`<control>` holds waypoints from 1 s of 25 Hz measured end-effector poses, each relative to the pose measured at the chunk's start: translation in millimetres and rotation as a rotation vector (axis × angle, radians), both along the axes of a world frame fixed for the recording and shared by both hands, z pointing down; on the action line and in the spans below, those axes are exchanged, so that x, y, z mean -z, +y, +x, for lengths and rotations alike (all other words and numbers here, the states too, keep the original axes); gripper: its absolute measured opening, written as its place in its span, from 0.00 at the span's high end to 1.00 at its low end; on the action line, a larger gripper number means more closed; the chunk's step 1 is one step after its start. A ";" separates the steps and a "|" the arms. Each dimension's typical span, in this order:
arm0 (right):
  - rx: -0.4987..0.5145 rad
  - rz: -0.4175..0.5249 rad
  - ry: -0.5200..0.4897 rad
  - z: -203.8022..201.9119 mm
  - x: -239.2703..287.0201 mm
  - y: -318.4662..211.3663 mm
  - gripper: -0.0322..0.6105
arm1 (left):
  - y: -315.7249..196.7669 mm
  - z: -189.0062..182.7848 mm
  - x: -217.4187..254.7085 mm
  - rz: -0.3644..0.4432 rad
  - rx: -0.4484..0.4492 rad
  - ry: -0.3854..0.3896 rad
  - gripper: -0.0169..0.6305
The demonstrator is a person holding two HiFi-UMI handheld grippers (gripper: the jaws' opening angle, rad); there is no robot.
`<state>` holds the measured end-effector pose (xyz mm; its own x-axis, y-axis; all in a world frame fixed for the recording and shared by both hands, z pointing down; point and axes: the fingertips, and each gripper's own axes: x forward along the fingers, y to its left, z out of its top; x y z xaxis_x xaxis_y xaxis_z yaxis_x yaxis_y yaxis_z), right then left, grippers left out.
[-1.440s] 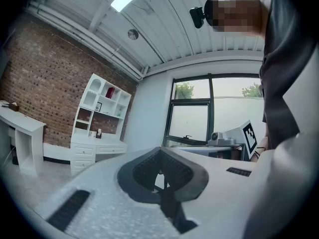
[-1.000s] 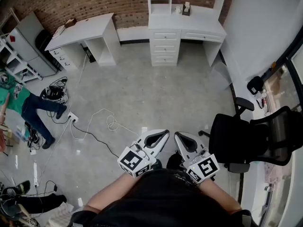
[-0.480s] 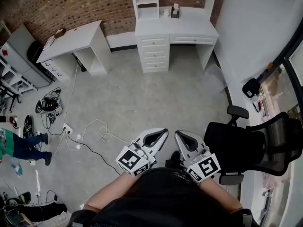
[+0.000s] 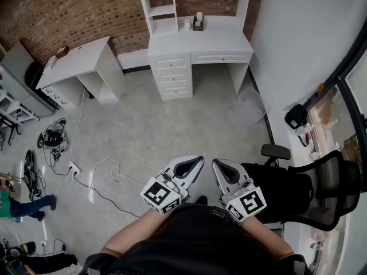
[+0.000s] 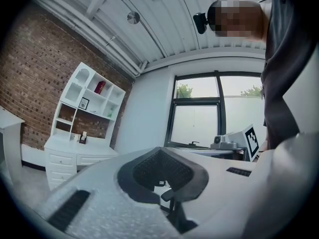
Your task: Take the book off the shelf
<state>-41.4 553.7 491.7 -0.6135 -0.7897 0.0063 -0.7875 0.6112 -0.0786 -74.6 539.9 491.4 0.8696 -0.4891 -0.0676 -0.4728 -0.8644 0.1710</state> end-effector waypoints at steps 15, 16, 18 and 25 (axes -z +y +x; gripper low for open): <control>-0.125 -0.047 0.028 50.7 -22.3 -128.0 0.93 | -134.7 50.7 -17.1 -0.011 -0.136 0.023 0.96; -0.134 -0.048 0.028 50.8 -23.1 -142.8 0.93 | -148.4 51.2 -16.2 -0.002 -0.145 0.022 0.96; -0.145 -0.053 0.026 46.4 -24.4 -173.7 0.93 | -177.6 47.7 -15.6 0.004 -0.158 0.018 0.96; -0.133 -0.062 0.027 8.2 -12.8 -283.0 0.93 | -286.6 4.7 -6.3 -0.022 -0.143 0.013 0.96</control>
